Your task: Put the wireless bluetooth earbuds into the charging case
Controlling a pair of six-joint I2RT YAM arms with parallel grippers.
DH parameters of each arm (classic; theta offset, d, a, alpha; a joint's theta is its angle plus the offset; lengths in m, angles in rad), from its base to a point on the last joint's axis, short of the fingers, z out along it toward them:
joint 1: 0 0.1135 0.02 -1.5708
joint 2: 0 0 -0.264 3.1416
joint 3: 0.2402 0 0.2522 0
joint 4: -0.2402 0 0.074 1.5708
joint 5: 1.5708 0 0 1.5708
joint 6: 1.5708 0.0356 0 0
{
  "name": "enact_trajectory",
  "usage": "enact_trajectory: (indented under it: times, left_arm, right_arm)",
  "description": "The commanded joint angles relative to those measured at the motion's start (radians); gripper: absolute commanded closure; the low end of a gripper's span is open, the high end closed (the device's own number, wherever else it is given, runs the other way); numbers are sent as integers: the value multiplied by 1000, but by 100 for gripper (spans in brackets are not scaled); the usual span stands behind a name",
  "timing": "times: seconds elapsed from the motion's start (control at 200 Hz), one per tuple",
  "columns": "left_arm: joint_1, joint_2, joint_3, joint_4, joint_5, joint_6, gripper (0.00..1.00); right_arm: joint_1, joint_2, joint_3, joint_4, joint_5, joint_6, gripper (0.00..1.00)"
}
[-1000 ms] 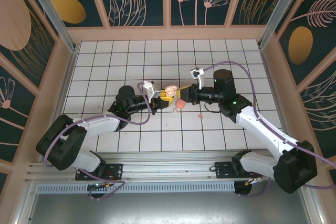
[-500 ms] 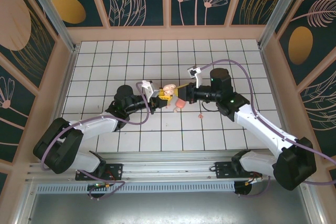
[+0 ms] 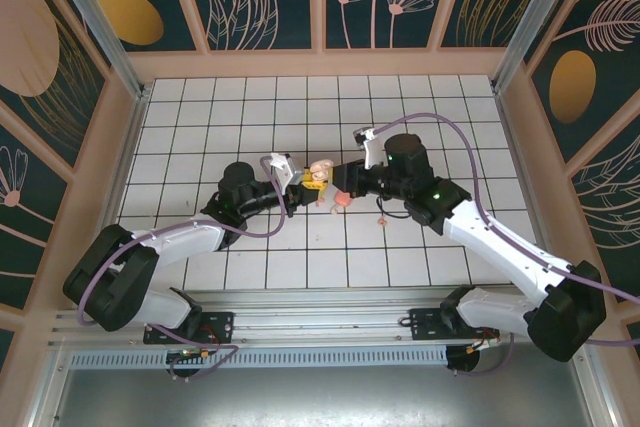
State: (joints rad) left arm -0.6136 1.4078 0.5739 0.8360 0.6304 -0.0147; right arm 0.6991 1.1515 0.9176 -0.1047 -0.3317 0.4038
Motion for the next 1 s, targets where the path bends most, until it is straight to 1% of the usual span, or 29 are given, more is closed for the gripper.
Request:
enact_trajectory:
  times: [0.0,0.18,0.325,0.641,0.871,0.996]
  left_arm:
    - [-11,-13,4,6,32,35,82]
    - [-12,-12,-1,1,26,52,82]
    - [-11,-5,-2,8,23,55,83]
    - [-12,6,2,8,20,54,82]
    - [-11,4,6,5,20,54,83]
    - [-12,-1,5,3,21,53,83]
  right_arm:
    - [36,-17,42,-15,121,36,80]
    - [52,-8,58,-16,119,49,80]
    - [60,-3,62,-14,111,60,78]
    - [71,8,72,-24,118,66,78]
    - [96,25,97,-57,187,81,80]
    - [117,36,115,-78,255,93,81]
